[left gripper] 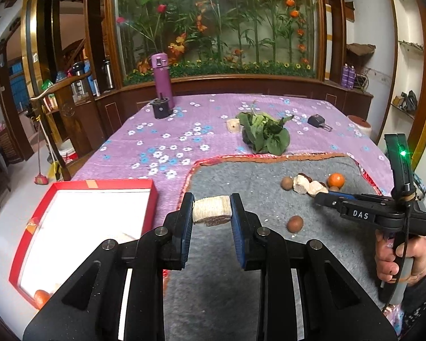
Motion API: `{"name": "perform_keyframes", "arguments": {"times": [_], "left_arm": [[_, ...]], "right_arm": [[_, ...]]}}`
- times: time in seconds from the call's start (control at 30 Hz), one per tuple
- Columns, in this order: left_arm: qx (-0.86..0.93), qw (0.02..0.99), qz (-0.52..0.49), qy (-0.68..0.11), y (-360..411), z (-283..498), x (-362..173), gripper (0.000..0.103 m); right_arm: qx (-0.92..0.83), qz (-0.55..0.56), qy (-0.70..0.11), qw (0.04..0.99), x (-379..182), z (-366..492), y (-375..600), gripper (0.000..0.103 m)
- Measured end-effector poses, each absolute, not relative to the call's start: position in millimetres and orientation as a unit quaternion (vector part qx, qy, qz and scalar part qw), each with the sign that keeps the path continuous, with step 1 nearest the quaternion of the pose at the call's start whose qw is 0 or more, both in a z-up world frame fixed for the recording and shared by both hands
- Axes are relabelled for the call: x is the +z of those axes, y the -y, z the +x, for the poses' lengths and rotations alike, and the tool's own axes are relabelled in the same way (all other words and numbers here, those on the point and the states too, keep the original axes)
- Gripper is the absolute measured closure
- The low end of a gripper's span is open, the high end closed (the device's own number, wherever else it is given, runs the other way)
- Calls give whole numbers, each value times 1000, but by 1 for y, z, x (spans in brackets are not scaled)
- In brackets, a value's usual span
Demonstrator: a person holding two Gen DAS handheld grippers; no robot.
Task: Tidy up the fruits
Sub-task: 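Carry the bun and cube over the white tray and open both grippers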
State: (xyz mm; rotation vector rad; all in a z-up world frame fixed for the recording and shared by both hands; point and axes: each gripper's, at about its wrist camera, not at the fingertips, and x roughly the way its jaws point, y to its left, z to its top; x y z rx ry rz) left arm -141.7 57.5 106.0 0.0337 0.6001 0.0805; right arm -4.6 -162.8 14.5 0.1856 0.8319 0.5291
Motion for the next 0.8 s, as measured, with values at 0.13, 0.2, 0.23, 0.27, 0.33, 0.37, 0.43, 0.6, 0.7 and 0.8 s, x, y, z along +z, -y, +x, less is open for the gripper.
{"name": "perform_keyframes", "arguments": {"times": [0.13,0.2,0.23,0.27,0.33,0.37,0.43,0.6,0.7,0.8], "left_arm": [[52,956,13,-289,-69,-149,109,79],[63,956,11,-286,-78,-152,110,79],[67,956,10,-285,-80,-153,111,79],[75,956,7,-283,-86,-155,111,79],[85,956,3,-282,-94,-157,111,79],[91,956,1,-281,-98,-158,111,79],[101,955,-1,-278,-104,-160,111,79],[126,953,-10,-277,-127,-166,108,79],[140,951,-12,-275,-137,-169,106,79],[148,950,-19,-275,-149,-173,105,79]], "right_arm": [[257,107,-388,879,20,-11,162,80],[267,108,-382,878,25,-16,156,80],[271,106,-380,878,27,-19,151,80],[276,104,-378,878,30,-21,146,80],[292,101,-374,874,36,-27,133,80],[298,97,-371,874,39,-30,126,80],[312,88,-365,873,46,-37,112,80],[350,72,-355,864,63,-54,72,80],[368,60,-354,857,68,-62,48,80],[385,52,-358,849,71,-67,26,80]]}}
